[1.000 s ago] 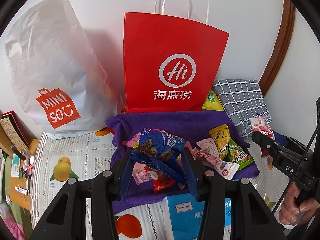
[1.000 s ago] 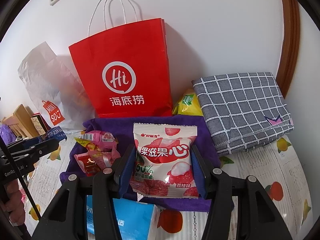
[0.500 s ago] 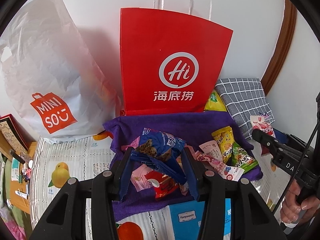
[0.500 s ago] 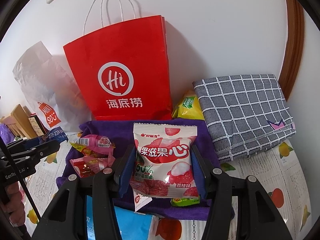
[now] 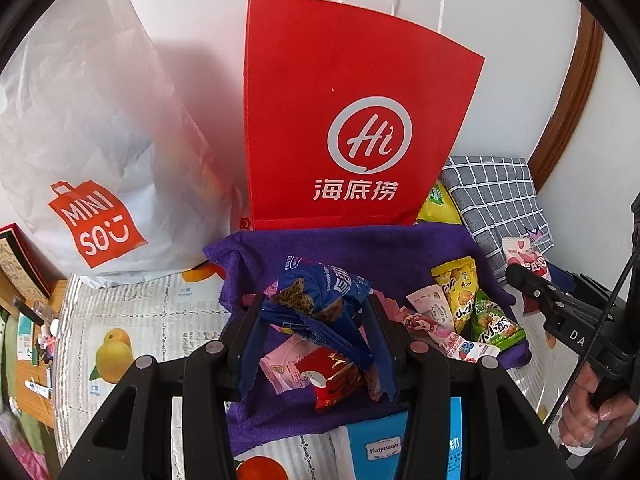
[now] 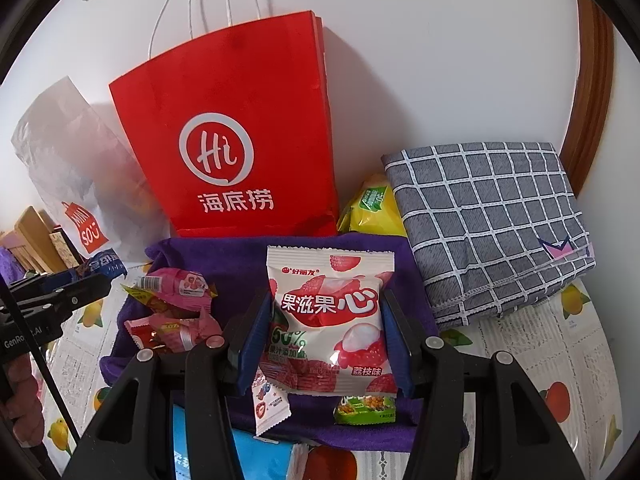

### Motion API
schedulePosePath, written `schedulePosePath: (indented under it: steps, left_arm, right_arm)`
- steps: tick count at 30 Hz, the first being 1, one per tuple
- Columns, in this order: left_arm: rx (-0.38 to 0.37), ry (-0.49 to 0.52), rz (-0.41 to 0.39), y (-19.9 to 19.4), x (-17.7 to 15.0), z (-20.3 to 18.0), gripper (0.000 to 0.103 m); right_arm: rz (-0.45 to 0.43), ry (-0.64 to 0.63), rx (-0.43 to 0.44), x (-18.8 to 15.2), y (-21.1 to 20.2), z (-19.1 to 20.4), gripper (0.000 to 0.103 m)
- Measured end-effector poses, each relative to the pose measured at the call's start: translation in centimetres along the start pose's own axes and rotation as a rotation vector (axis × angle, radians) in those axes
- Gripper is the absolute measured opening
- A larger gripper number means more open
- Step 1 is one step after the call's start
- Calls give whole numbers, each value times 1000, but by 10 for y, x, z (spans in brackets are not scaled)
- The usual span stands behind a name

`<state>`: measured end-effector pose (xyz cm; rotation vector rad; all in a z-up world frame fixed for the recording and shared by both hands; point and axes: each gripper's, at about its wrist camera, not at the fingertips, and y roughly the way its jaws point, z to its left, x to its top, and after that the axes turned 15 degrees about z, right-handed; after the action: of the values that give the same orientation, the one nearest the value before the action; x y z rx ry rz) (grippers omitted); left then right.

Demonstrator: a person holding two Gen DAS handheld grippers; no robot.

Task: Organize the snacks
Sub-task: 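Lower the blue packet onto the towel with left tool while right tool lowers lychee bag there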

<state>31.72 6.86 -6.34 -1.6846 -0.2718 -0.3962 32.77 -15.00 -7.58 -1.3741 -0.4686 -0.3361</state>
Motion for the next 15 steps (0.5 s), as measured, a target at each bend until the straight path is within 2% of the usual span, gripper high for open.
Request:
schedulePosePath:
  steps: [15]
  left_arm:
    - [-26, 12, 35, 18, 7, -12, 45]
  right_arm:
    - [38, -18, 10, 1, 17, 0, 53]
